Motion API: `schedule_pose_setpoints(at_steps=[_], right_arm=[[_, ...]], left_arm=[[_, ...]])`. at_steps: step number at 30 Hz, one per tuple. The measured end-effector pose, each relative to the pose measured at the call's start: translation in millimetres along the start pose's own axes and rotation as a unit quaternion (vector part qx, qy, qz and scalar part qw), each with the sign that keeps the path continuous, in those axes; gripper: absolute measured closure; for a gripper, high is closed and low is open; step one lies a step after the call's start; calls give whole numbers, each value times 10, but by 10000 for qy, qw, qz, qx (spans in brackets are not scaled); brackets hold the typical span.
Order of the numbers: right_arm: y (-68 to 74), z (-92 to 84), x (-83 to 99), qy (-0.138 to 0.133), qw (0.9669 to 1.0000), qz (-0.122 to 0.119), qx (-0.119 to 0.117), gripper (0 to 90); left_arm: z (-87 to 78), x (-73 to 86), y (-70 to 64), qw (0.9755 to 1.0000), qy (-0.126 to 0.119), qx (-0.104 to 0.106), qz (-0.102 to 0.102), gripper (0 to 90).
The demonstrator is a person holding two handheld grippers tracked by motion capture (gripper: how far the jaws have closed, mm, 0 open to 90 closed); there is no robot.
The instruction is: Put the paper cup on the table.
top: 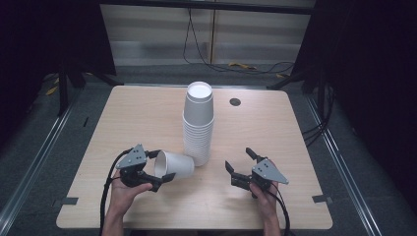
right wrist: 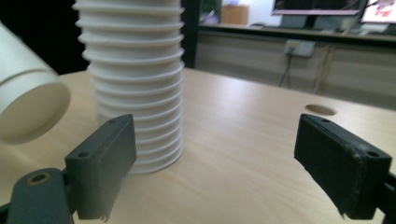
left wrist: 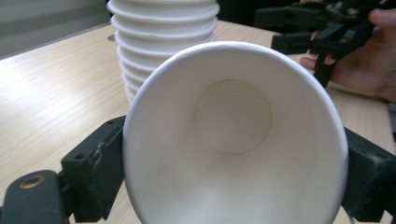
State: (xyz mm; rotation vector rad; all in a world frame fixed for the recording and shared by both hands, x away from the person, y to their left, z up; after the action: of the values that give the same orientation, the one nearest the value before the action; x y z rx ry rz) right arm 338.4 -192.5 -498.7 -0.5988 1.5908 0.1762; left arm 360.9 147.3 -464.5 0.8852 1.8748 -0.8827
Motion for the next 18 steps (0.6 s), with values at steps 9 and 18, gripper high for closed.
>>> schedule_pose_setpoints(at_steps=[9, 18], right_arm=[[-38, -10, 86, -16, 9995, -102, 301, 177], [-32, -27, 87, -144, 9997, -124, 167, 157]], left_arm=[[-16, -35, 73, 9997, 10, -206, -124, 111], [-67, -77, 160, 9982, 156, -518, -255, 111]])
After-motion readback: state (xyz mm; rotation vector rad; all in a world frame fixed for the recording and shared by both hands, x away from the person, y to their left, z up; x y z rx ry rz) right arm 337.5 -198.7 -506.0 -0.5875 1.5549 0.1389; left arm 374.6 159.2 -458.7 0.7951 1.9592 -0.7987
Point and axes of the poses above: each handheld gripper's, and its own axes: z roughly forward along the jaws, x roughly out of its underside, y roughly to its left, the point moved 3 cm from there along z, roughly forward along the jaws, and after that the axes turned 11 degrees about -z, right-handed, at the moved point
